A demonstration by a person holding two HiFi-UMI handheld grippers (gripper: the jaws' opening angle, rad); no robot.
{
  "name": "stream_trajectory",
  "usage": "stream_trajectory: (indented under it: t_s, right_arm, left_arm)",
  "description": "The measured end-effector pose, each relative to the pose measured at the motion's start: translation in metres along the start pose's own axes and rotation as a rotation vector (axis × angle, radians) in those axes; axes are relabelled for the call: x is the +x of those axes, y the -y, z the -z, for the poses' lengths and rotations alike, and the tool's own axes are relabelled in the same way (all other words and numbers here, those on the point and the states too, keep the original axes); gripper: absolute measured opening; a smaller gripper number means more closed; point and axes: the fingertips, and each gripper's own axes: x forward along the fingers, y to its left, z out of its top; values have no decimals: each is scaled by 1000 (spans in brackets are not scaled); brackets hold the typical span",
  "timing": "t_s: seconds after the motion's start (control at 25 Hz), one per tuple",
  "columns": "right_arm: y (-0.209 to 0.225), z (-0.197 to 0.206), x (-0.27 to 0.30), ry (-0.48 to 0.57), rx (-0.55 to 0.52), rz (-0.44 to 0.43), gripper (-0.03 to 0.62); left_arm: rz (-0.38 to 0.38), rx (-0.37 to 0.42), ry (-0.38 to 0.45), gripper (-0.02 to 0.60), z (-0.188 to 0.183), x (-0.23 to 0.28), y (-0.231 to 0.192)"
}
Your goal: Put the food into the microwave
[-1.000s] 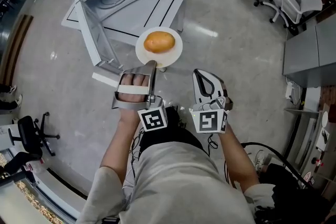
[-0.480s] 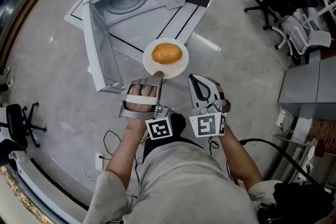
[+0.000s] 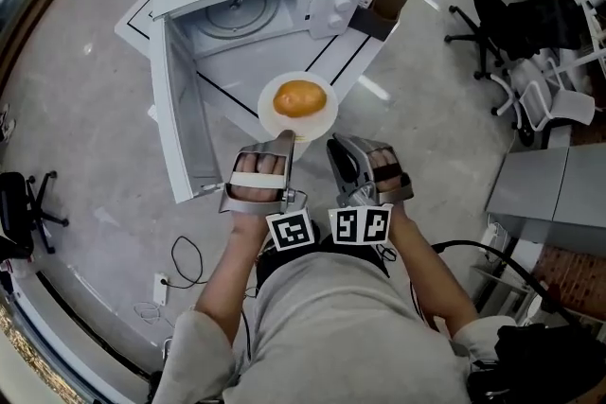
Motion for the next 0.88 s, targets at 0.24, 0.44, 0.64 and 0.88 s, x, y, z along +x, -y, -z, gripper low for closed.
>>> stream_trajectory:
  t_s: [0.24, 0.44, 0.64, 0.88]
  right_arm:
    - [7, -14, 26, 6, -199, 4, 78]
    - [-3, -21, 56, 47, -374, -23, 77]
    - [-2, -19, 85, 95, -433, -50, 46]
    - [13, -12, 123, 148, -477, -71, 38]
  left_arm:
    - [-7, 1, -28, 23, 7, 8, -7]
    - [10, -30, -81, 23, 17, 16, -4]
    - [18, -70, -128, 26, 28, 41, 4]
    - [-18, -93, -203, 39, 40, 80, -8]
